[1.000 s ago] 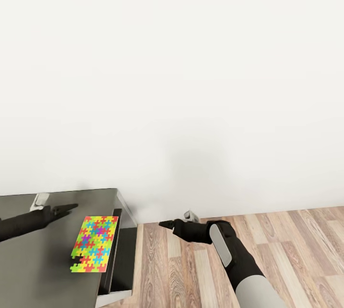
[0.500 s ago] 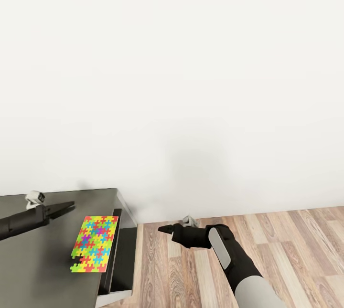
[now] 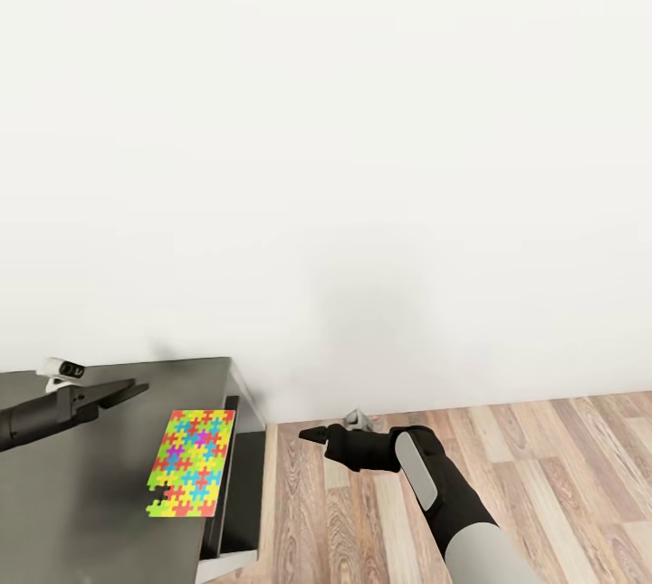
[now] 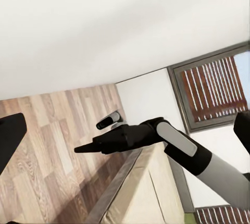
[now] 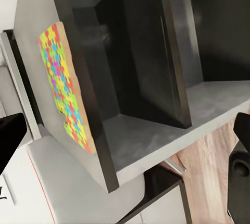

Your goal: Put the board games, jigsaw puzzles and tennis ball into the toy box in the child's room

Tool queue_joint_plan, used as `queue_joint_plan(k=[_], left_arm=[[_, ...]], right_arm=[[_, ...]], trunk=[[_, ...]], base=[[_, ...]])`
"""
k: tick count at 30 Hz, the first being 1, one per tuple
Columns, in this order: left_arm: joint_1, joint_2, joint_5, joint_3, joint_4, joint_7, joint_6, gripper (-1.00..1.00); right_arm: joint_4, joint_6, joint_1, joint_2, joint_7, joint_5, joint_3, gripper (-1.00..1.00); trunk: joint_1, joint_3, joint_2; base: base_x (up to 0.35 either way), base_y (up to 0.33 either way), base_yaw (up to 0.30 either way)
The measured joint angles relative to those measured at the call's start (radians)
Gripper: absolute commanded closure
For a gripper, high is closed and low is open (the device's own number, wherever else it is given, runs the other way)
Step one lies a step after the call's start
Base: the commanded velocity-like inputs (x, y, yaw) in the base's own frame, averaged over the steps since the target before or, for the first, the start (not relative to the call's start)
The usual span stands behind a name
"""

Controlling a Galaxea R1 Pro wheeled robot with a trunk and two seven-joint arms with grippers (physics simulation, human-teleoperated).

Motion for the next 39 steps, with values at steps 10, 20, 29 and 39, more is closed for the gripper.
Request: queue_joint_plan(k=[10,20,29,39], left_arm=[[0.005,0.004,0.001,0.001,-0.003,-0.008,-0.003,-1.00],[0.010,0.000,0.003,-0.006,-0.012,-0.008,-0.004,-1.00],[0.015,-0.004,0.003,-0.007,-0.050,-0.008,-0.004,-1.00],[0.016,-0.005,0.002,-0.007,-0.057,-0.008,-0.003,-1.00]], right_arm=[[0.000,0.000,0.000,0.000,0.000,0.000,0.000,-1.00],[0.002,-0.003,-0.001,0.000,0.000,0.000,0.000,-1.00],[0.028,-0.010,-0.016,0.000,0.000,0.000,0.000,-1.00],[0.034,-0.029,-0.020,0.000,0.000,0.001,0.000,-1.00]], trunk=[[0.000,0.000,0.000],[0.000,0.000,0.000],[0.000,0.000,0.000],[0.000,0.000,0.000]], base=[[0.000,0.013,0.000],[0.000,0.093,0.000],[0.000,0.033,0.000],[0.000,0.122,0.000]])
